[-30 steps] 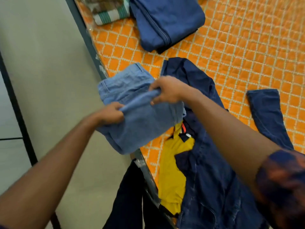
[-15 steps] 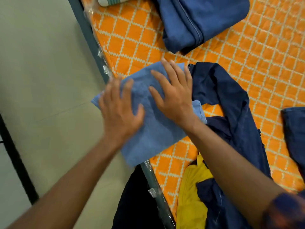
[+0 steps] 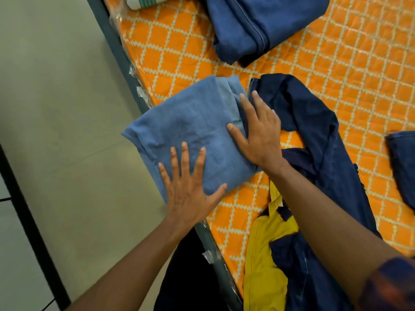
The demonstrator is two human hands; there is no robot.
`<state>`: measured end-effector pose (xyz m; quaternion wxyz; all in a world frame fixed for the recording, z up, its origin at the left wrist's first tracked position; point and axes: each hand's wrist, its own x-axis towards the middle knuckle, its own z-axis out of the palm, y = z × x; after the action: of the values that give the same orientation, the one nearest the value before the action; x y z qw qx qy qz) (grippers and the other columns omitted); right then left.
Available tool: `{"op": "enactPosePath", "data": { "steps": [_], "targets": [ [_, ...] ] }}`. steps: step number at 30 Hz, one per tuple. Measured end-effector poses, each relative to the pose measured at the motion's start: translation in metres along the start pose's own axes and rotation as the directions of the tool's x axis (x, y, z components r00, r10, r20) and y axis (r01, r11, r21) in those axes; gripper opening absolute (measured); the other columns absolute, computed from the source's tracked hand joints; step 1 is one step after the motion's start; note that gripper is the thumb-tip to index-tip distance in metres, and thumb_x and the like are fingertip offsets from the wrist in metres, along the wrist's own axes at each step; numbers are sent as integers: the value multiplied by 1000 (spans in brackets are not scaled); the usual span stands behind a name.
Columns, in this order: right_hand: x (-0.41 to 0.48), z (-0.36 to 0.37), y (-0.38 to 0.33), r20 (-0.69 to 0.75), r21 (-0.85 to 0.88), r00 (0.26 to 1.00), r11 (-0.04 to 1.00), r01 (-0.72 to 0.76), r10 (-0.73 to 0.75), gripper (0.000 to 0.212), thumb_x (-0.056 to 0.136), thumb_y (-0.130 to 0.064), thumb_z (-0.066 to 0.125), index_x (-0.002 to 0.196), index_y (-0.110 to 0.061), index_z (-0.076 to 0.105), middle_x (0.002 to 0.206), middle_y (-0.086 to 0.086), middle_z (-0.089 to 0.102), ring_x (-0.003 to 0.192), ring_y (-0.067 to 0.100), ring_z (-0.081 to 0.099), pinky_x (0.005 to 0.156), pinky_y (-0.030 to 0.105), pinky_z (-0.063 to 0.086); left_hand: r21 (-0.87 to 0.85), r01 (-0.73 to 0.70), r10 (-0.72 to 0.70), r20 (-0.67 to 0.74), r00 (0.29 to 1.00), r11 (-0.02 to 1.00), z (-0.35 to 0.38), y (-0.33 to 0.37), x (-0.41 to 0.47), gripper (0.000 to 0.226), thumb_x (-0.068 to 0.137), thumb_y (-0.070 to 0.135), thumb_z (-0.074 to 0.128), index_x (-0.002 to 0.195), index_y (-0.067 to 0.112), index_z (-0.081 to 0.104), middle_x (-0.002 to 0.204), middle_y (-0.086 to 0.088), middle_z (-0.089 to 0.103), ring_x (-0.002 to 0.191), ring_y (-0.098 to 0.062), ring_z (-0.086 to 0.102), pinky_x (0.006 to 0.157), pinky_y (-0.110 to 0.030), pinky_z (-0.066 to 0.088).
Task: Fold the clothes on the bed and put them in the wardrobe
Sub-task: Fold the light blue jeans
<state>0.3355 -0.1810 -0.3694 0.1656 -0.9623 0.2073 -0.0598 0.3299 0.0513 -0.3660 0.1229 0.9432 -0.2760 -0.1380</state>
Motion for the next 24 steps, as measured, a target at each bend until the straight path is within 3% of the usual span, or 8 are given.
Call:
{"op": "enactPosePath", "data": {
  "steps": [3,6,9,14,16,18,21,24],
  "targets": [
    [-38,-20,-2,-61,88,965,961,262,-257,66,89,-39,66,149,-16,50,159,13,38,143,33,41,112,51,35,23,-51,51,-2,999,998,6,0,-29,104,69,68,65,157,24,33,167,-15,14,154,-37,10,119,-67,9],
    [-88,-25,-1,208,80,873,897,434,-441,83,71,-28,62,152,-26,45,166,11,26,153,32,24,120,55,23,89,-59,59,3,998,994,12,-6,-43,98,74,56,69,158,21,31,166,-16,18,152,-40,16,118,-65,16],
    [-104,-13,0,378,-59,845,901,429,-378,94,69,-29,58,159,-35,28,170,4,12,157,28,9,124,56,12,154,-32,28,24,999,988,12,-6,-33,98,71,44,74,156,17,33,161,-20,28,146,-45,28,115,-64,26],
    [-86,-4,-14,348,-111,887,926,361,-304,72,84,-30,48,155,-30,38,165,7,29,150,34,30,120,59,22,195,-39,5,171,985,980,-11,1,-16,85,64,24,78,144,13,51,146,-23,51,124,-46,56,91,-57,52],
    [-78,-9,-19,347,-96,878,919,382,-329,60,78,-27,63,137,-23,57,148,9,53,131,37,52,104,53,41,124,-39,12,212,977,992,-32,0,-2,65,70,22,70,134,21,58,132,-12,63,107,-38,66,79,-46,57],
    [-66,-23,-25,337,-64,883,928,368,-327,41,69,-33,66,108,-22,67,111,5,71,100,33,67,80,43,46,56,-77,59,271,961,996,-62,-1,14,47,70,27,62,117,27,65,105,-3,73,87,-29,68,66,-36,53],
    [-43,-60,-38,380,40,849,924,381,-366,16,66,-36,56,77,-26,60,67,0,65,65,32,63,62,38,42,-79,-64,92,434,896,995,-116,-2,36,35,62,29,52,93,30,67,80,1,69,73,-24,66,56,-29,46],
    [-18,-114,-54,447,79,798,907,414,-403,10,72,-33,55,74,-29,47,61,-5,45,60,27,48,57,33,28,-133,-104,158,514,843,986,-176,1,55,35,56,27,45,86,26,62,81,-2,64,82,-26,63,62,-32,45]
  ]
}}
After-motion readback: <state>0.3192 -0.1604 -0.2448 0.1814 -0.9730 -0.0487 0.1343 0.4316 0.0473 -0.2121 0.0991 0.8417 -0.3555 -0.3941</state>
